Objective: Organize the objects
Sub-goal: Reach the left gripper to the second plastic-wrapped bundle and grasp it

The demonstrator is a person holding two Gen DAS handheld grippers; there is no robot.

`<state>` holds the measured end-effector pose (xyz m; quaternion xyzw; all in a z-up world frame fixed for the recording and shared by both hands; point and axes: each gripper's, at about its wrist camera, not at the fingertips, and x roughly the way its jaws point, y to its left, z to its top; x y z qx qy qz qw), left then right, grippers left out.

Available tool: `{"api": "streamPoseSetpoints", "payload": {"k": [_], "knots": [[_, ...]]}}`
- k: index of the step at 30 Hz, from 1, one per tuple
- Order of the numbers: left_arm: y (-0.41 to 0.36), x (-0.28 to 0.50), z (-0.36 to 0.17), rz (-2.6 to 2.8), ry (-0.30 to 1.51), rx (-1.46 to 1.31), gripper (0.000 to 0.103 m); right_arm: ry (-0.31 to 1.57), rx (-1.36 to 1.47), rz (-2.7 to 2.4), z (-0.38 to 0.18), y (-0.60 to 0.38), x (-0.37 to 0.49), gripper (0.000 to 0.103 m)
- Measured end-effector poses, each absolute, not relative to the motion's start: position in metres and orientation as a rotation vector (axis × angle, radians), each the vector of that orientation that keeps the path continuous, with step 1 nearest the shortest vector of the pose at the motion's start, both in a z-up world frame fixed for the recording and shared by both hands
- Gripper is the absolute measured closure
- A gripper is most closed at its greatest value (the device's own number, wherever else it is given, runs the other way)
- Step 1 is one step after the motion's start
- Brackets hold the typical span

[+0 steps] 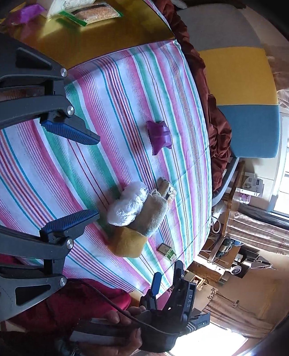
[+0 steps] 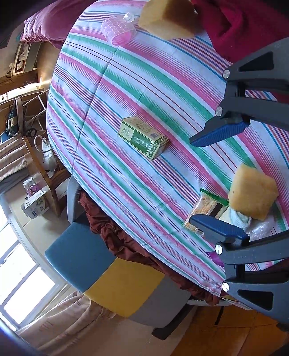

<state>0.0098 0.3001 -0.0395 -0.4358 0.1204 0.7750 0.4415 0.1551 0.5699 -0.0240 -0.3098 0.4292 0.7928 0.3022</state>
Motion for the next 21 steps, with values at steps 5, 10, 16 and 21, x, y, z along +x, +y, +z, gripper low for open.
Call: {"api": "streamPoseSetpoints", "payload": {"k": [5, 10, 16, 21], "knots": [[0.318, 0.006, -0.047, 1.896, 0.283, -1.117, 0.044, 1.149, -0.821, 2.101, -0.025, 0.57, 0.155, 0.039], [0.34, 0.001, -0.049, 1.863, 0.236, -1.145, 0.045, 1.146, -0.834, 2.105, -0.026, 0.569, 0.152, 0.039], [0.37, -0.009, -0.056, 1.848, 0.232, -1.157, 0.046, 1.145, -0.848, 2.109, -0.026, 0.569, 0.149, 0.039], [0.388, -0.019, -0.071, 1.844, 0.244, -1.202, 0.048, 1.144, -0.857, 2.109, -0.027, 0.569, 0.148, 0.039]]}}
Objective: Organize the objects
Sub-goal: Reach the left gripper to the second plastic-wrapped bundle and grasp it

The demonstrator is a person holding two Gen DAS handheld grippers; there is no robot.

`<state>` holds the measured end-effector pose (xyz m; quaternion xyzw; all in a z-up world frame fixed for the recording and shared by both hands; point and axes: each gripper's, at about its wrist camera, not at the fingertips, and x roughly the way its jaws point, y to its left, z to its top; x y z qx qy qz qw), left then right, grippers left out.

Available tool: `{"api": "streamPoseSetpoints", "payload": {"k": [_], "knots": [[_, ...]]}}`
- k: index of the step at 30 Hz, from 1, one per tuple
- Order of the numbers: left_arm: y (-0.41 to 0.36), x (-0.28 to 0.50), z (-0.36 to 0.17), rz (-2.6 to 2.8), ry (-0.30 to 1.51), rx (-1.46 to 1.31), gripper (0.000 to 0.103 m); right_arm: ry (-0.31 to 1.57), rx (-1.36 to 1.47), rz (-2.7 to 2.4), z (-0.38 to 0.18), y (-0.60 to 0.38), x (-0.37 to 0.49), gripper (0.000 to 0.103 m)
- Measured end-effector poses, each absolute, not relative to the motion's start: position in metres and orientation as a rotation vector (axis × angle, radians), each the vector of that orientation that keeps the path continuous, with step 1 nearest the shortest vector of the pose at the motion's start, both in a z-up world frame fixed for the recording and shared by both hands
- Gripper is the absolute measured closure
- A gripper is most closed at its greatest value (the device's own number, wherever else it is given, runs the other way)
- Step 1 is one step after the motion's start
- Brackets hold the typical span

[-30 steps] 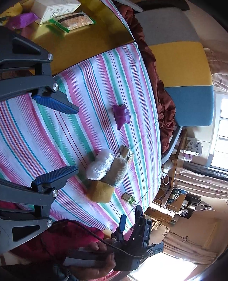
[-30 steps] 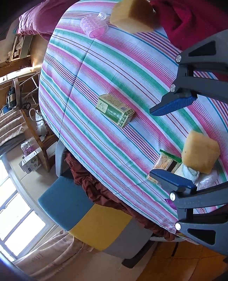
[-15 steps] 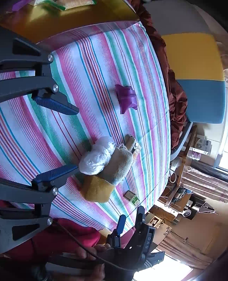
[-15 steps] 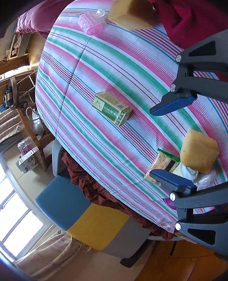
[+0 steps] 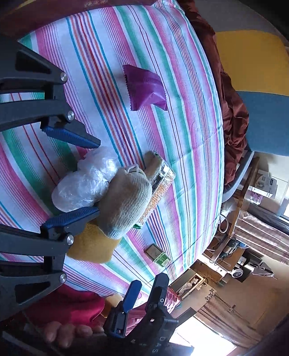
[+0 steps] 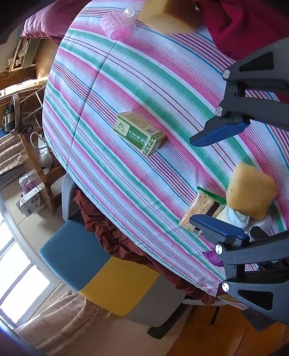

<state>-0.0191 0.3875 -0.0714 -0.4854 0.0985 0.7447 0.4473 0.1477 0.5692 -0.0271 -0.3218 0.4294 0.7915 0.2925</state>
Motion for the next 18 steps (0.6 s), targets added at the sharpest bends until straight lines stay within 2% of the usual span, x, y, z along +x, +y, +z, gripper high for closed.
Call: {"api": "streamPoseSetpoints", "payload": {"k": [8, 9, 10, 18], "knots": [[0.403, -0.03, -0.087, 1.837, 0.246, -1.209, 0.052, 1.129, -0.882, 2.104, -0.029, 0.568, 0.144, 0.039], [0.402, -0.029, -0.087, 1.845, 0.26, -1.198, 0.062, 1.128, -0.885, 2.103, -0.029, 0.568, 0.143, 0.039], [0.4, -0.028, -0.088, 1.854, 0.279, -1.184, 0.066, 1.128, -0.887, 2.102, -0.03, 0.568, 0.143, 0.039], [0.354, -0.014, -0.09, 1.89, 0.29, -1.1, 0.068, 1.121, -0.894, 2.086, -0.031, 0.569, 0.143, 0.039]]}}
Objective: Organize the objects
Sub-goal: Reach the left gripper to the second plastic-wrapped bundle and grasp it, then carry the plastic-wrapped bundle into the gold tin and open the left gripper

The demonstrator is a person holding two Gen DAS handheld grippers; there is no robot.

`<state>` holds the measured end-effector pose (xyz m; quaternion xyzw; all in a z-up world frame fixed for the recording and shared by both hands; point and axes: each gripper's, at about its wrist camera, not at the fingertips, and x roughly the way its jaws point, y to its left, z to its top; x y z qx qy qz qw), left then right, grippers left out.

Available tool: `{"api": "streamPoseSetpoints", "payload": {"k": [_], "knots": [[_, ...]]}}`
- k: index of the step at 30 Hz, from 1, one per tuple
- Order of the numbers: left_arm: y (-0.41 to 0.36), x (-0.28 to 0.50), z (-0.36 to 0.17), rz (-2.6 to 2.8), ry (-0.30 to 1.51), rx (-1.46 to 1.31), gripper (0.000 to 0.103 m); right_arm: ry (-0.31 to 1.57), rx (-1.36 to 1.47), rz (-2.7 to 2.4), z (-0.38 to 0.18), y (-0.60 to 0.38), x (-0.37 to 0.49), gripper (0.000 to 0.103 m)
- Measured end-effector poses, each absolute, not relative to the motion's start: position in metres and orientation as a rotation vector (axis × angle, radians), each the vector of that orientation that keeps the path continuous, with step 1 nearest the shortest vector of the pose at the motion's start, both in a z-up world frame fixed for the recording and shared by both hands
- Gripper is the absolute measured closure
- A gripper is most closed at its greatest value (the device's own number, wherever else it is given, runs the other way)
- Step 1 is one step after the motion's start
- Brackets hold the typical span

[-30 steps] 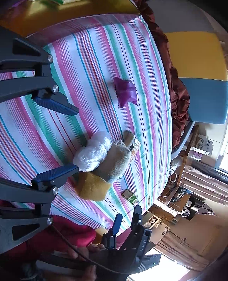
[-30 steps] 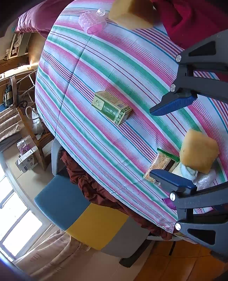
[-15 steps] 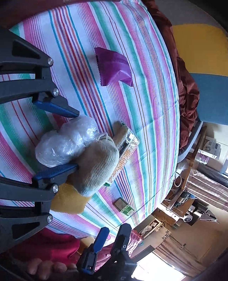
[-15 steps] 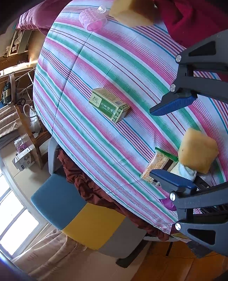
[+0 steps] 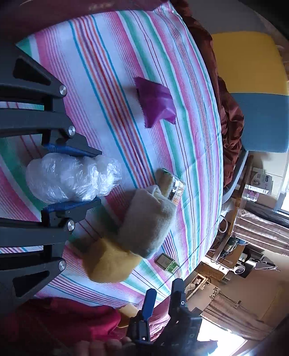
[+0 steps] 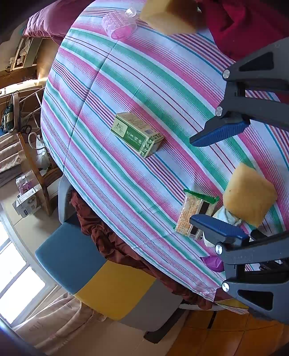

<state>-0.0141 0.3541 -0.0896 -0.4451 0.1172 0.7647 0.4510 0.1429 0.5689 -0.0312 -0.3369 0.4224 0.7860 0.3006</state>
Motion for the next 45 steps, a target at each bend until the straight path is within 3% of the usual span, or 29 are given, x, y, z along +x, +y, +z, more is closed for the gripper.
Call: {"api": "streamPoseSetpoints", "payload": {"k": [7, 20, 28, 31, 45], "knots": [[0.313, 0.01, -0.094, 1.974, 0.305, -1.032, 0.068, 1.109, -0.901, 2.074, -0.031, 0.569, 0.143, 0.039], [0.316, 0.019, -0.101, 2.0, 0.348, -0.985, 0.067, 1.091, -0.965, 2.079, -0.035, 0.565, 0.135, 0.039], [0.313, 0.02, -0.101, 2.001, 0.342, -0.974, 0.067, 1.485, -0.416, 2.025, -0.034, 0.592, 0.214, 0.038], [0.311, 0.02, -0.101, 1.998, 0.332, -0.974, 0.067, 1.577, -0.341, 1.98, -0.042, 0.597, 0.225, 0.037], [0.31, 0.02, -0.1, 1.991, 0.314, -0.973, 0.067, 1.466, -0.706, 2.041, -0.047, 0.586, 0.176, 0.037]]}}
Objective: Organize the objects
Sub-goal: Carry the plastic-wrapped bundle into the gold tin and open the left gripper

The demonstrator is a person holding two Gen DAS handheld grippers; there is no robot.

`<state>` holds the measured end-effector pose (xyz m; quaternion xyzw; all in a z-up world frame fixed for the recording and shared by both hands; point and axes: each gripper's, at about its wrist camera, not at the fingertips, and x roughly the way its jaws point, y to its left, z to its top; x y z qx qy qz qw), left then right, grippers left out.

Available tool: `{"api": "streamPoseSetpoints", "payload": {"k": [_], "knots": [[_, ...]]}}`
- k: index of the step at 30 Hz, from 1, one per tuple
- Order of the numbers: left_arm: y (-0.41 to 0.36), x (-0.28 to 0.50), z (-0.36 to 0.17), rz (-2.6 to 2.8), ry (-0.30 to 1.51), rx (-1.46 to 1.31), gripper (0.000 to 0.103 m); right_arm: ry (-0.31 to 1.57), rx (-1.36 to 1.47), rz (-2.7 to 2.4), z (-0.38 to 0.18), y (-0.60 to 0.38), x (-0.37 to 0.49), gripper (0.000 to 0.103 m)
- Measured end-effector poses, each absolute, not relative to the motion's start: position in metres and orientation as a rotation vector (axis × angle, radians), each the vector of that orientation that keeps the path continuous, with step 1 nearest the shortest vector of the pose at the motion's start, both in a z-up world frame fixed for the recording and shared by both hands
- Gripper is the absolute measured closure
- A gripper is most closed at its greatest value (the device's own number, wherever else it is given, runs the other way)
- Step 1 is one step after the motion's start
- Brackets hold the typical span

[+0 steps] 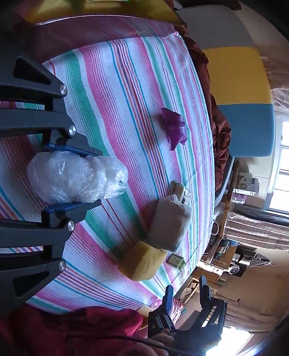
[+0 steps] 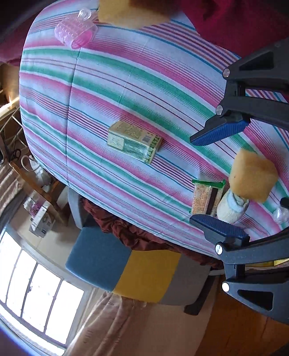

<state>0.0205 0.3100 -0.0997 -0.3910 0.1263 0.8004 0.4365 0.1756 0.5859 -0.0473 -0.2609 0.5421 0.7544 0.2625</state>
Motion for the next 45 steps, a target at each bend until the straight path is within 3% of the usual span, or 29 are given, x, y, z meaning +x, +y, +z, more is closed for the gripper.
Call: {"api": "streamPoseSetpoints", "payload": {"k": [9, 18, 26, 36, 45], "knots": [[0.309, 0.019, -0.099, 1.984, 0.3, -0.975, 0.066, 1.189, -1.145, 2.184, -0.056, 0.55, 0.113, 0.032], [0.31, 0.019, -0.099, 1.991, 0.318, -0.972, 0.066, 1.176, -1.227, 2.225, -0.063, 0.54, 0.098, 0.021], [0.301, 0.021, -0.09, 1.968, 0.314, -1.022, 0.068, 1.144, -1.303, 2.226, -0.067, 0.531, 0.091, 0.02], [0.234, 0.023, -0.017, 2.023, 0.176, -0.918, 0.068, 1.125, -1.319, 2.209, -0.067, 0.53, 0.09, 0.02], [0.13, -0.075, 0.022, 2.294, 0.075, -0.955, 0.068, 1.099, -1.339, 2.214, -0.065, 0.526, 0.088, 0.017]]}}
